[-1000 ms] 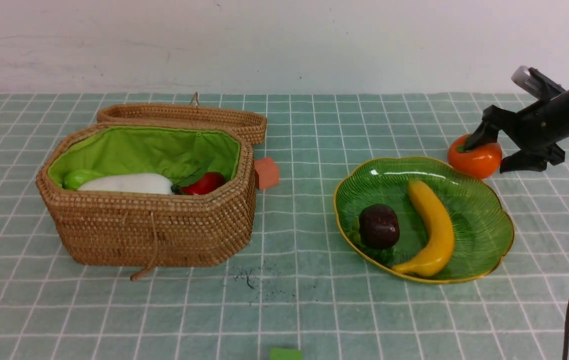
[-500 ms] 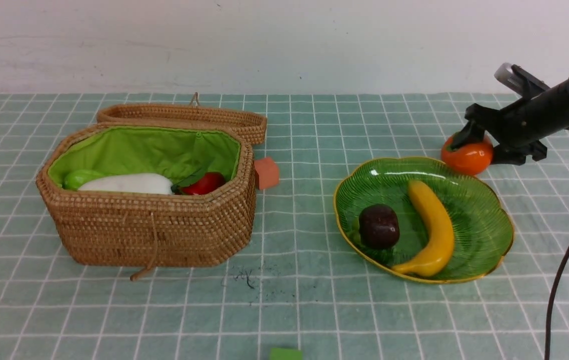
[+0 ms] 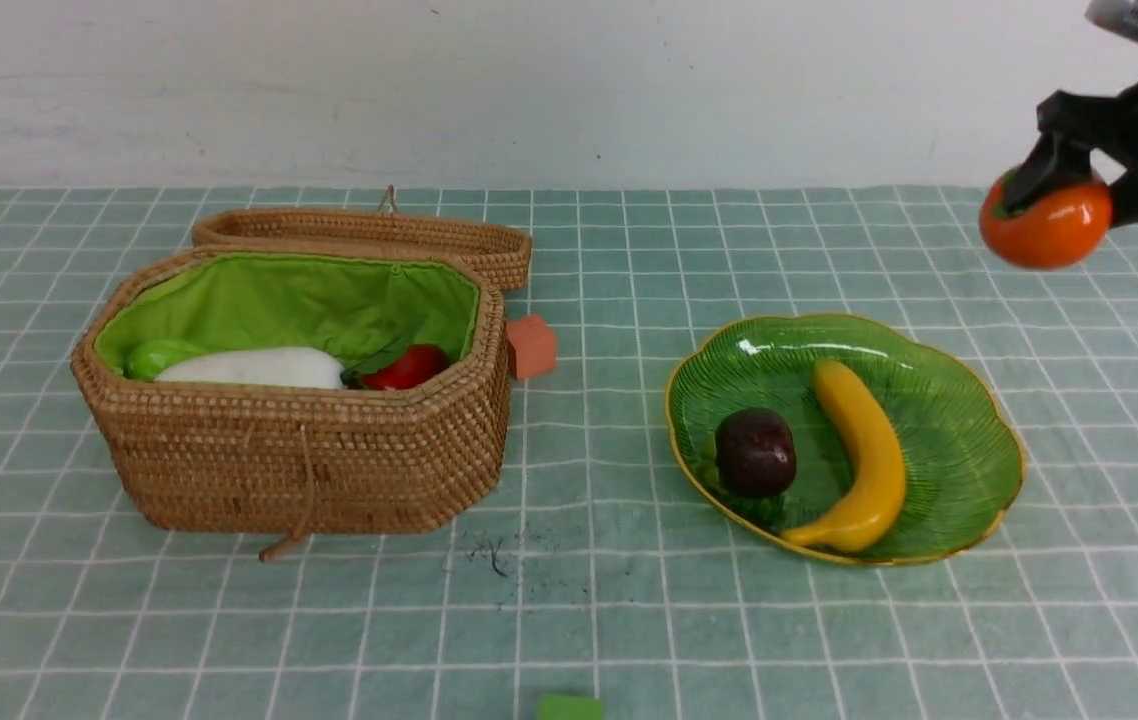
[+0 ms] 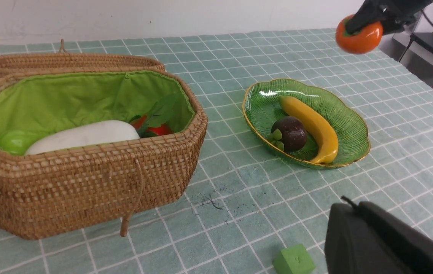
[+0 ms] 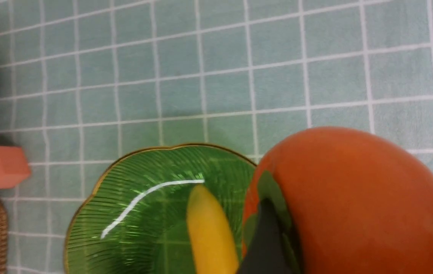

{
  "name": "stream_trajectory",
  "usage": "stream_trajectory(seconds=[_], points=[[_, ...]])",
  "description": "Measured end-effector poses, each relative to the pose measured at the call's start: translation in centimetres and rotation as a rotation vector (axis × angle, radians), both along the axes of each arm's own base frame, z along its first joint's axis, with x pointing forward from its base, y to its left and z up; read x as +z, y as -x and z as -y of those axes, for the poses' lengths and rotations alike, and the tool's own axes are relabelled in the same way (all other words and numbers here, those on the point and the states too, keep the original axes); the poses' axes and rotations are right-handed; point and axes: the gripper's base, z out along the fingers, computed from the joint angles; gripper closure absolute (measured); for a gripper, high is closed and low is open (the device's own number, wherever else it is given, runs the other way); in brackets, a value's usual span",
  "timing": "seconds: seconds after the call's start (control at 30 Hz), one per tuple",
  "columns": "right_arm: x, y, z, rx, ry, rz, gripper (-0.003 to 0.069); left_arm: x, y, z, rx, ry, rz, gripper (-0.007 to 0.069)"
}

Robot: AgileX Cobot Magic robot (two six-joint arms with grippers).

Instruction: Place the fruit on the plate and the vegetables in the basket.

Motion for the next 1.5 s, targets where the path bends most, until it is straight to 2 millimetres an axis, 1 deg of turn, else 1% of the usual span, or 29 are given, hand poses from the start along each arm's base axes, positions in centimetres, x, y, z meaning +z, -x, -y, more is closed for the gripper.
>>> stream_trajectory(seconds=[0.07, 0.1, 0.13, 0.17, 0.27, 0.37, 0.4, 0.47, 0.5, 0.53, 0.57, 0.6, 0.63, 0.67, 0.77, 0.87, 0.93, 1.07, 1.13, 1.17, 1.2, 1.23, 1.27, 1.33, 1.37, 1.4, 1.43, 1.47, 1.5], points=[[1.9, 1.1, -1.3, 0.013, 0.019, 0.023, 0.0137, 0.0, 0.0, 0.0, 0.000, 0.003, 0.001, 0.0637], [1.9, 1.2, -1.5, 0.012, 0.022, 0.019, 0.0137, 0.0, 0.0, 0.0, 0.000, 0.004, 0.002, 0.0637], [2.6, 1.7, -1.9, 0.016, 0.042, 0.023, 0.0137, 0.0, 0.0, 0.0, -0.001, 0.005, 0.003, 0.0637], [3.5, 3.1, -2.9, 0.022, 0.080, 0.016, 0.0137, 0.1, 0.0, 0.0, -0.003, 0.009, 0.011, 0.0637], [4.0, 5.8, -5.1, 0.041, 0.132, -0.035, 0.0137, 0.3, 0.0, 0.1, -0.010, 0.022, 0.030, 0.0637], [1.9, 7.8, -7.0, 0.054, 0.166, -0.135, 0.0137, 0.5, 0.0, 0.2, -0.016, 0.032, 0.048, 0.0637], [1.4, 7.9, -7.1, 0.054, 0.167, -0.152, 0.0137, 0.5, 0.0, 0.2, -0.015, 0.031, 0.049, 0.0637], [-0.6, 8.2, -7.9, 0.032, 0.172, -0.196, 0.0137, 0.5, 0.0, 0.2, -0.016, 0.032, 0.053, 0.0637], [-3.4, 8.3, -8.3, 0.006, 0.176, -0.250, 0.0137, 0.6, 0.0, 0.2, -0.015, 0.031, 0.056, 0.0637], [-3.7, 8.2, -8.3, 0.003, 0.177, -0.250, 0.0137, 0.6, 0.0, 0.2, -0.015, 0.031, 0.056, 0.0637], [-5.7, 8.2, -8.4, -0.009, 0.181, -0.288, 0.0137, 0.6, -0.1, 0.2, -0.014, 0.030, 0.057, 0.0637], [-6.0, 8.1, -8.4, -0.013, 0.182, -0.289, 0.0137, 0.6, -0.1, 0.2, -0.014, 0.029, 0.058, 0.0637], [-7.4, 8.0, -8.5, -0.015, 0.185, -0.309, 0.0137, 0.5, -0.1, 0.1, -0.013, 0.023, 0.056, 0.0637], [-8.2, 7.8, -8.5, -0.015, 0.187, -0.319, 0.0137, 0.5, -0.1, 0.1, -0.013, 0.019, 0.057, 0.0636], [-9.1, 7.3, -8.6, -0.023, 0.186, -0.313, 0.0137, 0.5, -0.1, 0.1, -0.013, 0.011, 0.059, 0.0636], [-9.3, 7.1, -8.5, -0.032, 0.184, -0.294, 0.0137, 0.5, 0.0, 0.1, -0.016, 0.014, 0.055, 0.0634], [-9.2, 7.0, -8.5, -0.036, 0.188, -0.284, 0.0113, 0.5, 0.0, 0.2, -0.018, 0.018, 0.051, 0.0634], [-9.3, 7.0, -8.3, -0.037, 0.208, -0.282, 0.0001, 0.5, 0.0, 0.2, -0.019, 0.019, 0.049, 0.0634], [-9.0, 7.2, -8.2, -0.032, 0.226, -0.284, -0.0016, 0.5, 0.0, 0.2, -0.023, 0.026, 0.056, 0.0634], [-8.2, 7.6, -8.1, -0.019, 0.246, -0.282, -0.0014, 0.8, 0.0, 0.3, -0.031, 0.041, 0.075, 0.0634], [-8.1, 7.7, -8.0, -0.017, 0.248, -0.281, -0.0010, 0.8, 0.0, 0.3, -0.034, 0.046, 0.080, 0.0634], [-7.0, 8.2, -8.0, -0.012, 0.254, -0.265, 0.0009, 1.1, 0.0, 0.4, -0.043, 0.062, 0.102, 0.0634], [-6.6, 8.3, -8.0, -0.012, 0.254, -0.257, 0.0014, 1.1, 0.0, 0.4, -0.043, 0.063, 0.105, 0.0634], [-3.6, 9.9, -7.9, -0.011, 0.250, -0.209, 0.0111, 1.2, 0.1, 0.5, -0.052, 0.075, 0.136, 0.0634], [-2.4, 10.6, -7.8, -0.011, 0.249, -0.193, 0.0148, 1.0, 0.1, 0.4, -0.057, 0.081, 0.149, 0.0637], [-1.0, 11.6, -7.8, -0.011, 0.248, -0.174, 0.0201, 0.6, 0.3, 0.4, -0.064, 0.089, 0.162, 0.0637], [0.5, 13.0, -7.7, -0.010, 0.247, -0.151, 0.0281, -0.1, 0.5, 0.2, -0.074, 0.101, 0.179, 0.0637], [1.1, 13.6, -7.6, -0.011, 0.246, -0.140, 0.0293, -0.4, 0.6, 0.1, -0.076, 0.104, 0.181, 0.0637], [2.3, 15.0, -7.5, -0.011, 0.246, -0.121, 0.0354, -1.2, 0.9, -0.1, -0.086, 0.120, 0.197, 0.0637]])
